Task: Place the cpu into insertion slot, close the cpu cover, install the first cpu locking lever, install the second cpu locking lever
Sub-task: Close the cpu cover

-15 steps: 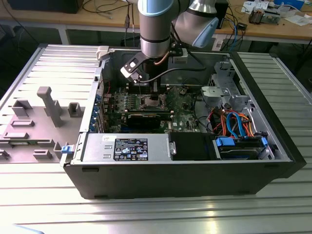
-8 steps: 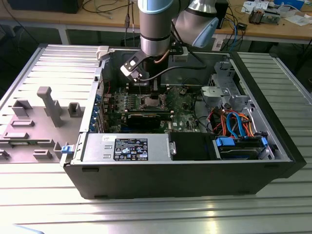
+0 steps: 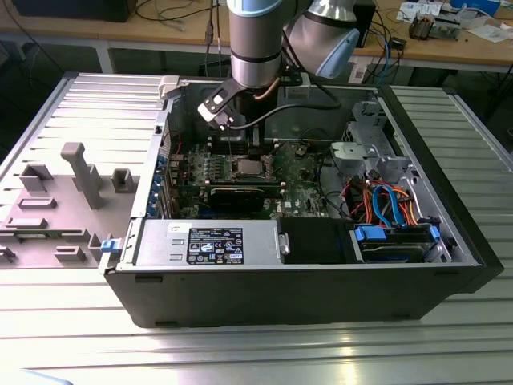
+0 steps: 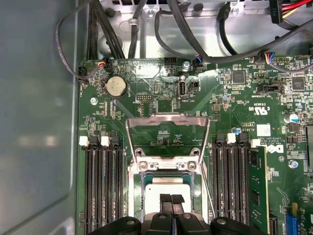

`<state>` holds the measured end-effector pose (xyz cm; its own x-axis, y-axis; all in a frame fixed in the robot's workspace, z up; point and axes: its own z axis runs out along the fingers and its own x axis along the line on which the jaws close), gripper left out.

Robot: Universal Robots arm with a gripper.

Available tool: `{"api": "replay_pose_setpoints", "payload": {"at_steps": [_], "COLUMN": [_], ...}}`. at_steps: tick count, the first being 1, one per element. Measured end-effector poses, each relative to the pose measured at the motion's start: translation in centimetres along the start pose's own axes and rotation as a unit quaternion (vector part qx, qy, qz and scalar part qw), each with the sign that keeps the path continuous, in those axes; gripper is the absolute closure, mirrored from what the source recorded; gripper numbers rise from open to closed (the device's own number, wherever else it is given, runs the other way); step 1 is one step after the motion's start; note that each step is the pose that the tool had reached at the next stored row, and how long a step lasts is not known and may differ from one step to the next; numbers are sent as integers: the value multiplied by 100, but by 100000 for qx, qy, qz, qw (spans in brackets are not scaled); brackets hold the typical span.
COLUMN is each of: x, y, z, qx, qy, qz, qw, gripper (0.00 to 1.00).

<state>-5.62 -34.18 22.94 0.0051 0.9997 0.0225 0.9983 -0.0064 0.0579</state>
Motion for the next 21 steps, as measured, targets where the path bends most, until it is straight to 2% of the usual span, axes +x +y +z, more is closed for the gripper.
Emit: {"api": "replay_pose_setpoints", "payload": {"at_steps": [17,18,19,20,21], "x": [0,0,0,0,0], "y": [0,1,1,1,0], "z": [-8,-8,-8,-8,-8], "qx": [3,342,849,1129,1202], "qy": [-2,-15,-70,-91,-99], "qz": [10,8,22,24,29], "qw": [100000,99999,99996,99994,99993], "gripper": [89,89,89,89,89]}}
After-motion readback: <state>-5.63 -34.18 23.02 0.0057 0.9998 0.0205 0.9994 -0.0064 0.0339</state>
